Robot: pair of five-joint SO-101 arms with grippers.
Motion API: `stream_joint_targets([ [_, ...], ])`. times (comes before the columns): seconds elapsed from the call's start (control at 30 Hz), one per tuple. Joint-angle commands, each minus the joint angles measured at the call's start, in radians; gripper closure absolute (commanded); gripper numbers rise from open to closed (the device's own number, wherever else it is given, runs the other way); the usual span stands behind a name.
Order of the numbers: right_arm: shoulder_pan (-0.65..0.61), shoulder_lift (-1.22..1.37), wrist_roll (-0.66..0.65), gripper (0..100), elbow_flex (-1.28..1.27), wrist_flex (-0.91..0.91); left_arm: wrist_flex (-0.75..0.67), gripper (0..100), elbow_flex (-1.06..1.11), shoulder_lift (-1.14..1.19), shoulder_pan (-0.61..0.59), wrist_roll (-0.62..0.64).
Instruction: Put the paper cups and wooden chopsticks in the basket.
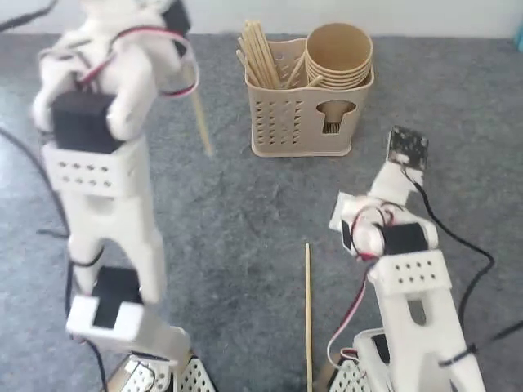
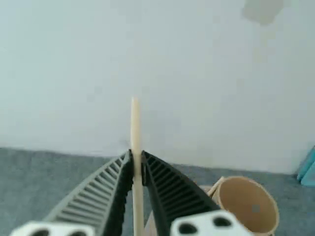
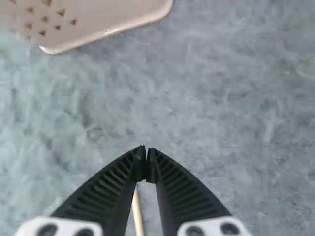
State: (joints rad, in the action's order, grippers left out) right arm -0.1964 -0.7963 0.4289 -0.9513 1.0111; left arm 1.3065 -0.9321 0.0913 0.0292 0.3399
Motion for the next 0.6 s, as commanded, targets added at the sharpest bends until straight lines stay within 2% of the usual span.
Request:
stream_joint_targets([
  [0.0, 0.045, -0.117, -0.021, 99.1, -0.120, -0.143, -0.187, 99, -0.127, 0.061, 0.038, -0.005],
  [0.2, 0.044, -0.263, -0.054, 99.1, -0.281, -0.292, -0.347, 99, -0.153, 0.147, 0.133, -0.054],
  [0.3, 0.044, -0.315, -0.057, 99.1, -0.308, -0.298, -0.413, 99, -0.153, 0.193, 0.158, -0.049],
  [0.47, 0.044, -0.354, -0.057, 99.1, -0.327, -0.298, -0.603, 99, -0.153, 0.298, 0.181, -0.052],
  [0.57, 0.044, -0.355, -0.057, 99.1, -0.328, -0.298, -0.623, 99, -0.160, 0.341, 0.192, -0.060],
])
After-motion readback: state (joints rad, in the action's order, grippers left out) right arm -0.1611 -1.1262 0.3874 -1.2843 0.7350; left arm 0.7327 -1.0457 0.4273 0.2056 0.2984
